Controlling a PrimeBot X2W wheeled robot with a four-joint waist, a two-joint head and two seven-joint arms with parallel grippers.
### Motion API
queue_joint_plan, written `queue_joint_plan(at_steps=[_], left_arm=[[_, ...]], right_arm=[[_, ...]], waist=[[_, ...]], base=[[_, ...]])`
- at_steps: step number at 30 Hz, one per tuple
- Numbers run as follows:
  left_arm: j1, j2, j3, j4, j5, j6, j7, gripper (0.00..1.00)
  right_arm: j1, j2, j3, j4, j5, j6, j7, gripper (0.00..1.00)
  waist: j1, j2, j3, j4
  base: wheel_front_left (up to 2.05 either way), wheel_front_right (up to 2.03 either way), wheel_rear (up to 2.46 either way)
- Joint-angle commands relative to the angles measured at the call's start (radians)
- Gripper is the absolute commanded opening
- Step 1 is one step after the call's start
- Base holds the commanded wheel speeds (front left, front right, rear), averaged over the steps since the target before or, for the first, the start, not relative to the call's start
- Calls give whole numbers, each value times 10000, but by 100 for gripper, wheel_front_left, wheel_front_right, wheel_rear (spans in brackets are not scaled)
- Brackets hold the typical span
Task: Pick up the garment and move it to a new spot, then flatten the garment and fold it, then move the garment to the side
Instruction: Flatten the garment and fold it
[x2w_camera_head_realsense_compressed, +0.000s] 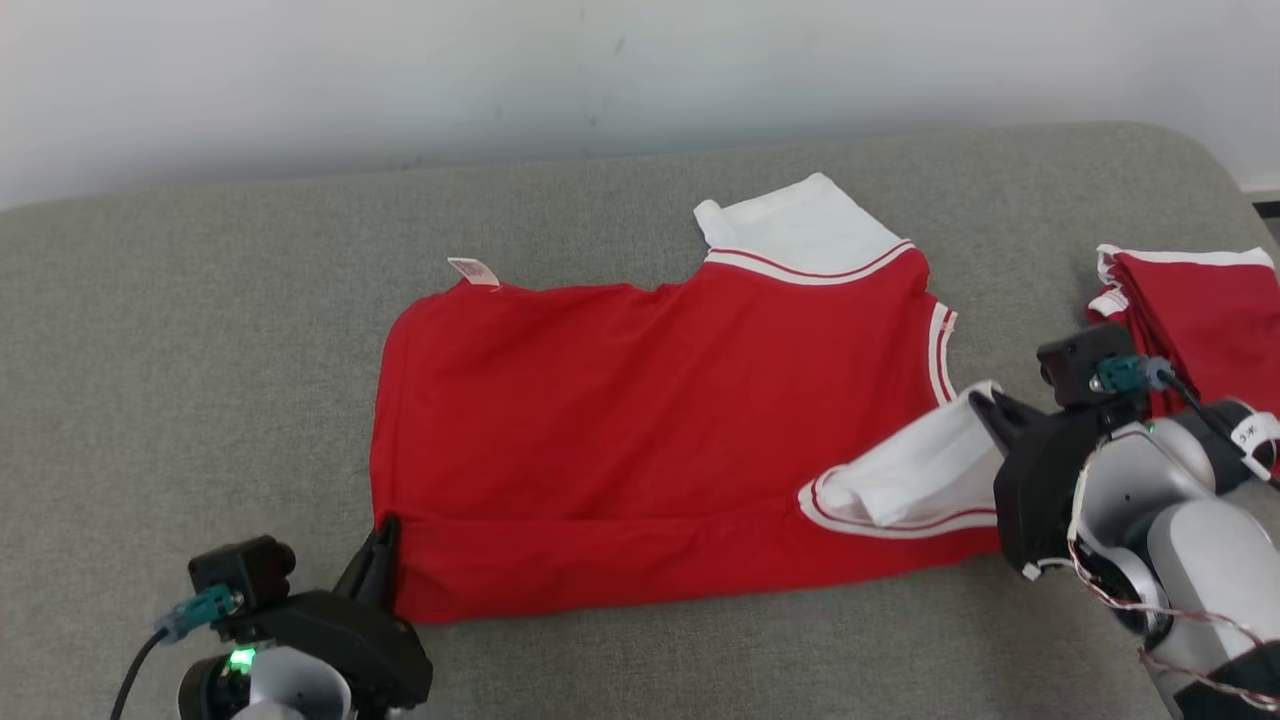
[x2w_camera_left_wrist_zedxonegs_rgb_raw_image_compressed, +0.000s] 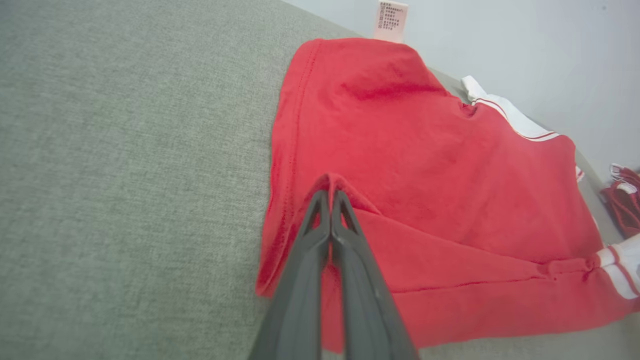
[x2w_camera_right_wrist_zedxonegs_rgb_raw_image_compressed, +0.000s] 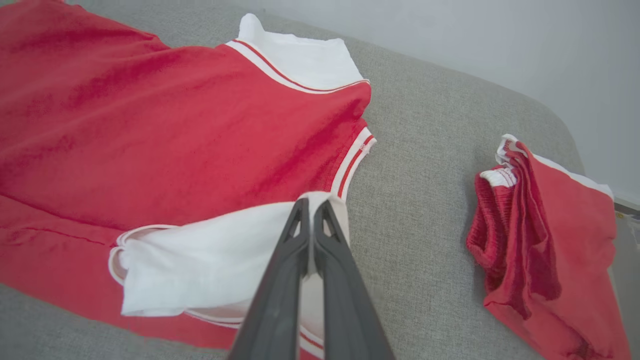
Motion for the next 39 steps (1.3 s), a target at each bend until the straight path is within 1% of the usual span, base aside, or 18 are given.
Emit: queue_joint_plan(at_steps=[1,7,12,21,27,28,29,30,33,36,39], left_arm=[[-170,-19,5,86,53,-26,-71,0],[-746,-116,48,718,122,-92,-374,0],[-976,-139,94,1000,131,-159,-593,0],[-1297,-211,33,1341,134,-218,-746,0],[-1672,-338,-140,1713,273,-259,-845,0],[-1730,-343,-153,1763,310,-242,-911,10],[-1764,-352,-157,1828,342,-206,-973,48],[-1767,-375,-175,1894,364,-199,-1008,100],[-1749,-406,-213,2075,404,-200,-1151,100],[-1422,-272,-250,2143,589,-142,-1460,100],[-1218,-189,-240,2049,681,-103,-1658,100]], right_arm=[[-151,-62,46,100,-99,23,-131,0],[-1011,9,343,987,-244,20,-985,0],[-1301,117,214,1454,-405,15,-1532,0],[-1581,362,157,1946,-607,15,-1943,0],[-1798,631,-104,2607,-953,15,-2276,0],[-1821,719,-132,2714,-1020,15,-2339,74],[-1829,826,-171,2817,-1045,15,-2434,100],[-1854,907,-208,2872,-1062,15,-2587,100],[-1843,1089,-269,3094,-1035,15,-2977,100],[-1726,1219,-407,3201,-897,15,-3504,100],[-1552,1255,-535,3205,-772,15,-3598,100]], waist=[[-1,-1,160,44],[-1,-1,442,104],[-1,-1,540,172],[-1,-1,657,213],[-1,-1,661,254],[-1,-1,645,256],[-1,-1,621,258],[-1,-1,594,263],[-1,-1,470,274],[-1,-1,217,293],[-1,-1,94,292]], base=[[0,0,0],[0,0,0],[0,0,0],[0,0,0],[0,0,0],[0,0,0],[0,0,0],[0,0,0],[0,0,0],[0,0,0],[0,0,0]])
